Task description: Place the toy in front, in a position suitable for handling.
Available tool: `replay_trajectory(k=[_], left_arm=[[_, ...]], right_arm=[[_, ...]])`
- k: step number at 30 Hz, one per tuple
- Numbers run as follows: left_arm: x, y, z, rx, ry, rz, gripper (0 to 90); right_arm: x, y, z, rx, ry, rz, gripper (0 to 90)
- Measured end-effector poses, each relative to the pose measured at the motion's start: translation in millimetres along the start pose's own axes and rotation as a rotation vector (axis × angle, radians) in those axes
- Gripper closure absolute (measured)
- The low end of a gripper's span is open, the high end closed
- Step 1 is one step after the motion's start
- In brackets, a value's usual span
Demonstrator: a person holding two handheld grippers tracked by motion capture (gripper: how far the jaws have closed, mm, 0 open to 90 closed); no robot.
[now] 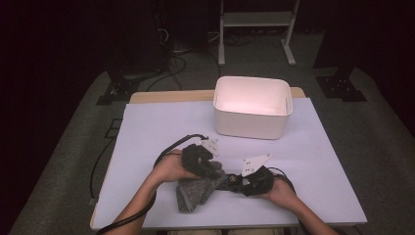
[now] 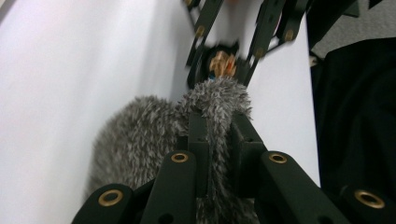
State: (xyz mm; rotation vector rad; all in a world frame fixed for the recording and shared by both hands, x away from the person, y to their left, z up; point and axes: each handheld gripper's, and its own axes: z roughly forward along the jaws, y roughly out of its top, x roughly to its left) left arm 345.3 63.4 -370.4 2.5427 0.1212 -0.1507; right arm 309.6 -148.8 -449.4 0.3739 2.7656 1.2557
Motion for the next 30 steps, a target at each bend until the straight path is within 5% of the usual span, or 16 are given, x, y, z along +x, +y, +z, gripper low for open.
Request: replay_trajectory(k=[6,13,30], left_arm=[[-1.6,24.2,16.2,0.016,-0.017,0.053,81.1],[-1.0,21.2,13.6,0.009,-0.017,0.043,81.1],[-0.1,-52.8,-39.6,-0.018,0.073,-0.095,80.4]], right_arm=[[1.1,0.5,0.1,-0.003,-0.001,-0.003,65.1],[1.0,1.3,0.3,0.001,-0.002,-0.005,65.2],[-0.9,2.1,-1.0,0.019,0.005,-0.001,65.4]])
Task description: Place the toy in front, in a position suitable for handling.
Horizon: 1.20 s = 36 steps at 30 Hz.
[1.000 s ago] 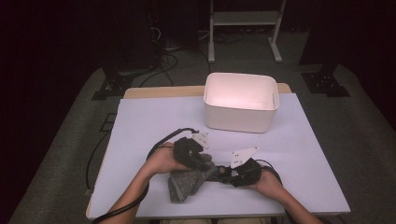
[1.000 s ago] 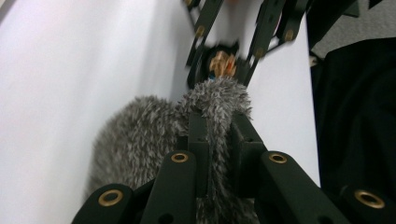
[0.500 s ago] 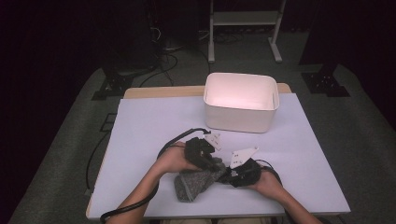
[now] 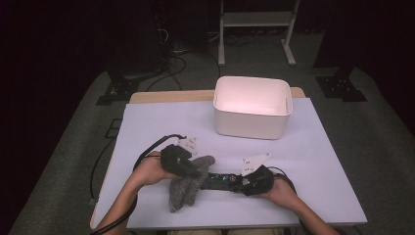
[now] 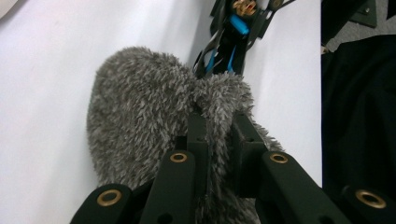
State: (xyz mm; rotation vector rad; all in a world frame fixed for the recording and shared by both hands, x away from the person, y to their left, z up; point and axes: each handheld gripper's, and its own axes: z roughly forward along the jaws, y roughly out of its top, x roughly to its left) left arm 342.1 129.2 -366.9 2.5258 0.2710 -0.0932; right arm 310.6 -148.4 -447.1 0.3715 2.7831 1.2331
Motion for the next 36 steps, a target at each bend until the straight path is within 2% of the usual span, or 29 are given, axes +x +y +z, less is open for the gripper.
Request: replay_trajectory(k=[3,9,16,21,26,31,33,36], left_arm=[[1.4,-4.9,-1.6,-0.012,-0.008,-0.018,80.4],[1.9,-4.2,2.0,-0.011,-0.007,-0.013,80.0],[5.7,-18.3,-5.8,-0.032,0.000,-0.045,80.0],[6.1,-16.3,6.5,-0.011,-0.034,-0.037,80.1],[7.9,-16.9,7.5,-0.028,-0.049,-0.047,80.2],[7.7,-16.2,8.1,-0.029,-0.052,-0.050,80.3],[7.2,-15.9,9.1,-0.039,-0.072,-0.046,80.3],[6.1,-14.3,11.5,-0.047,-0.076,-0.046,80.3]], right_arm=[[-0.3,3.0,-0.5,0.006,0.006,-0.006,64.2],[-2.4,11.1,1.7,0.020,0.019,-0.017,63.1],[-7.9,7.8,-6.1,0.021,0.046,-0.020,66.2],[-7.5,8.5,-9.5,0.037,0.047,-0.018,67.2],[-8.6,8.6,-9.9,0.044,0.052,-0.016,66.8],[-8.7,14.5,-6.2,0.058,0.052,-0.031,63.7],[-9.3,16.2,-5.5,0.067,0.057,-0.038,64.0],[-9.3,16.5,-7.6,0.080,0.061,-0.046,64.7]])
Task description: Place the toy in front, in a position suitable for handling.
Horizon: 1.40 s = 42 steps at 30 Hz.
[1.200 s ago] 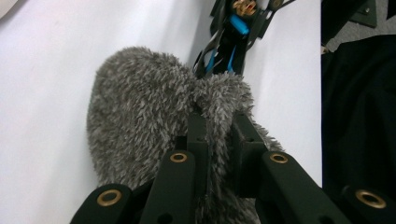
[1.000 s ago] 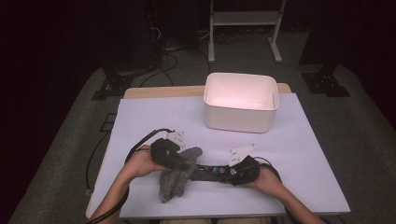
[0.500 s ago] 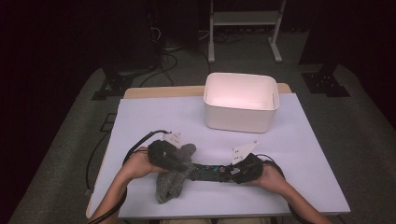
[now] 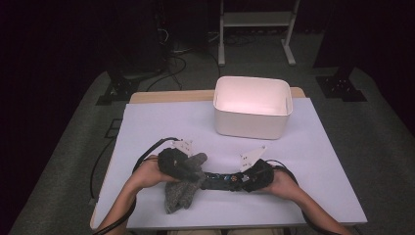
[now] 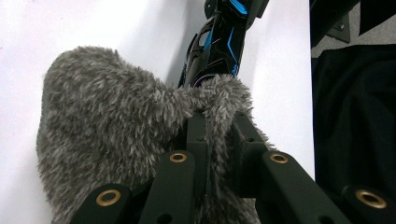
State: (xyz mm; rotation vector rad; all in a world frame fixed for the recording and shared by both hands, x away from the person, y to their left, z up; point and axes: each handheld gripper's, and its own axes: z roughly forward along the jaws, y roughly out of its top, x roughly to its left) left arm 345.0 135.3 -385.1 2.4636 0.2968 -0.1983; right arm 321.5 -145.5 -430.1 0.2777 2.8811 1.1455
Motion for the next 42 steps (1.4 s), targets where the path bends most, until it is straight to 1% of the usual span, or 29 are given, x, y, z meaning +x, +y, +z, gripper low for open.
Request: replay_trajectory(k=[3,8,10,12,15,17,18,19,21,24,27,29,30,31,32,33,35,37,42], left_arm=[[-1.6,4.9,4.7,0.003,-0.009,0.017,80.3],[-4.8,18.8,15.3,0.018,-0.021,0.049,80.3],[-5.4,23.1,18.0,0.022,-0.023,0.056,80.2],[-5.4,25.3,20.0,0.022,-0.032,0.059,80.3],[-6.9,27.0,22.3,0.020,-0.036,0.065,80.1],[-7.3,27.1,22.4,0.016,-0.031,0.066,80.0],[-6.8,26.9,22.2,0.015,-0.033,0.066,79.9],[-5.9,26.4,22.1,0.012,-0.038,0.067,79.9],[-4.3,24.6,21.1,-0.003,-0.041,0.059,80.0],[-2.1,19.3,20.1,-0.012,-0.049,0.050,79.9],[-0.4,13.4,19.2,-0.017,-0.045,0.033,79.9],[0.4,12.1,19.8,-0.016,-0.048,0.029,79.9],[0.2,12.4,20.9,-0.014,-0.050,0.030,79.9],[-0.2,13.1,22.4,-0.009,-0.055,0.034,79.9],[-0.6,13.9,23.1,-0.003,-0.056,0.039,79.9],[-0.5,14.2,22.7,-0.003,-0.053,0.040,79.9],[-0.2,14.0,22.7,-0.004,-0.055,0.037,79.8],[-0.3,13.2,23.1,-0.013,-0.056,0.034,79.8],[0.6,10.3,22.1,-0.018,-0.062,0.029,79.7]], right_arm=[[-1.0,-1.9,-4.6,0.020,0.002,-0.007,64.8],[-2.7,-10.1,-16.0,0.050,0.000,-0.005,64.6],[-2.5,-11.9,-19.5,0.066,-0.010,-0.006,62.9],[-0.5,-10.3,-20.8,0.078,-0.037,-0.018,61.0],[1.3,-2.5,-17.9,0.079,-0.042,-0.044,59.5],[2.2,4.9,-13.6,0.081,-0.040,-0.055,58.7],[2.2,8.5,-13.1,0.077,-0.043,-0.065,58.4],[1.6,11.4,-13.1,0.078,-0.038,-0.066,58.5],[1.7,14.9,-12.6,0.084,-0.041,-0.076,58.6],[1.1,15.5,-12.6,0.095,-0.036,-0.076,58.9],[1.0,14.3,-12.9,0.102,-0.036,-0.075,58.9],[1.0,14.7,-12.7,0.102,-0.038,-0.071,58.5],[1.1,15.4,-12.4,0.102,-0.041,-0.074,58.0],[1.2,16.6,-12.3,0.101,-0.045,-0.077,54.6],[1.6,18.2,-11.7,0.100,-0.053,-0.077,53.5],[1.8,20.1,-10.7,0.105,-0.048,-0.081,53.4],[2.3,24.5,-6.4,0.118,-0.050,-0.099,53.5],[2.3,27.7,-2.3,0.129,-0.043,-0.103,53.4],[1.5,34.2,10.4,0.167,-0.023,-0.115,53.5]])
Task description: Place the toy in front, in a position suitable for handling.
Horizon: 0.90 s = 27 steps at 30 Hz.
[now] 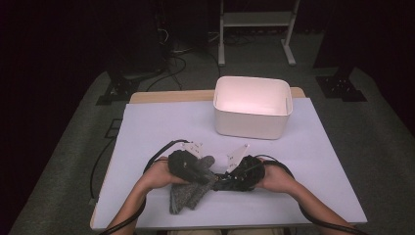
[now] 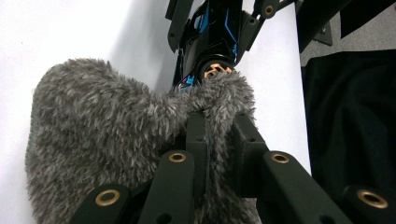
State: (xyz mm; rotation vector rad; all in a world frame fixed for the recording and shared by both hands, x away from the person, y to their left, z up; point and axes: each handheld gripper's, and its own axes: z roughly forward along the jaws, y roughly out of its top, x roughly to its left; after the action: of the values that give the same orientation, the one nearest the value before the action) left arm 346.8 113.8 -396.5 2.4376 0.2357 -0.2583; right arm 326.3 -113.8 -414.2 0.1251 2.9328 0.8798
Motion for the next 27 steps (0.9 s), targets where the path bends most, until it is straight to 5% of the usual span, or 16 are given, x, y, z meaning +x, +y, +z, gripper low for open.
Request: replay_trajectory(k=[8,21,27], left_arm=[[4.3,-8.4,-1.7,-0.018,0.004,-0.030,79.5],[5.1,-3.9,1.5,-0.015,-0.006,-0.023,79.5],[8.4,-13.4,-2.0,-0.028,0.000,-0.046,78.2]], right_arm=[[0.8,3.6,-0.7,0.031,0.004,-0.017,54.5],[-1.6,15.3,6.3,0.063,0.014,-0.027,54.1],[0.5,20.2,5.0,0.123,0.002,-0.028,54.9]])
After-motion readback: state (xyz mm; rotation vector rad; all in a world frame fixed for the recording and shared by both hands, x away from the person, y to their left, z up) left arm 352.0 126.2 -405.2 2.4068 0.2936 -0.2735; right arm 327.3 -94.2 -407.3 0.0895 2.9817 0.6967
